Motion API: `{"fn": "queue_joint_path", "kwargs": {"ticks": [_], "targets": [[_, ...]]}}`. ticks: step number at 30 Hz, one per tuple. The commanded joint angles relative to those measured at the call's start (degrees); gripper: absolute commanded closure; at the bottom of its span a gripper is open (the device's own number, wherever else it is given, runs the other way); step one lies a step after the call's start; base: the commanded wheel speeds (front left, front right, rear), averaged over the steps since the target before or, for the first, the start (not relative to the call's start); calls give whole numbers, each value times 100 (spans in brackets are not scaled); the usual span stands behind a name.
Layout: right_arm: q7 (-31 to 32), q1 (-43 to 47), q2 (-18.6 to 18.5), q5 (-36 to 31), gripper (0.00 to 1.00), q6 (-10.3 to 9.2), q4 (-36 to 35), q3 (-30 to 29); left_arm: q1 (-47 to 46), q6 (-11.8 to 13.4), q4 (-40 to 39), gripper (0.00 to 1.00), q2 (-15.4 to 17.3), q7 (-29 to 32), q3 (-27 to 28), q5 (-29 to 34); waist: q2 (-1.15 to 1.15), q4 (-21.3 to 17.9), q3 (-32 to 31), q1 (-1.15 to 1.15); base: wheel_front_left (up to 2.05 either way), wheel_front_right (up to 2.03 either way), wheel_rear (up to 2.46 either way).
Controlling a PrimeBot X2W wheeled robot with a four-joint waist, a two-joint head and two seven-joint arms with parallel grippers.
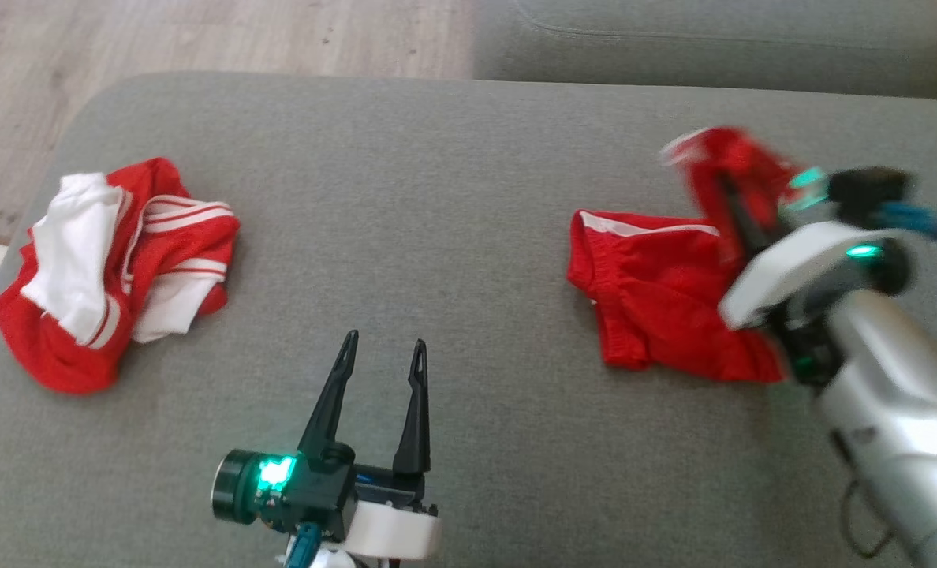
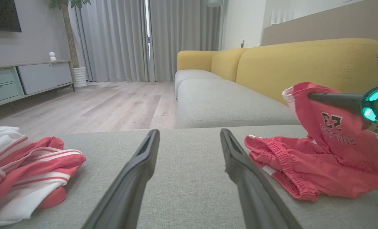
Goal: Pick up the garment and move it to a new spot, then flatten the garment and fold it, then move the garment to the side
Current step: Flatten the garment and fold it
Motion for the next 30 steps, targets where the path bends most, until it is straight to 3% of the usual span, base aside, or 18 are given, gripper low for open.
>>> {"fn": "queue_joint_path", "kwargs": {"ticks": [1, 2, 3, 9, 15, 21, 22, 23, 30], "targets": [[84, -132, 131, -82, 100, -4, -194, 148, -66, -11, -182, 0, 7, -54, 148, -5, 0, 73, 7, 1, 0, 0, 0], [156, -113, 231, -117, 55, -4, -228, 237, -72, -13, -184, 0, 7, -54, 142, -11, 0, 102, 14, 1, 0, 0, 0], [194, -96, 320, -152, 0, -4, -266, 315, -74, -14, -186, 0, 7, -54, 140, -15, 0, 121, 16, 1, 0, 0, 0], [115, 40, 487, -209, 0, -4, -617, 566, -55, -4, -177, 0, 7, -55, 163, -33, 0, 142, -13, 1, 0, 0, 0], [-96, 505, 207, -224, 0, -4, -1038, 527, 82, 33, -176, 0, 7, -55, 240, -30, 0, -33, -215, 1, 0, 0, 0], [-177, 1082, -82, -358, 0, -4, -995, 172, 245, 29, -228, 0, 7, -55, 339, 16, 0, -150, -363, 1, 0, 0, 0], [-145, 1124, -114, -356, 88, -4, -971, 136, 252, 14, -238, 0, 7, -55, 334, 25, 0, -130, -359, 1, 0, 0, 0], [-102, 1146, -143, -347, 100, -4, -941, 106, 248, 2, -247, 0, 7, -55, 327, 39, 0, -91, -345, 1, 0, 0, 0], [381, 967, -343, -270, 100, -4, -572, 90, 146, 1, -290, 0, 7, -55, 227, 13, 0, 374, -96, 1, 0, 0, 0]]}}
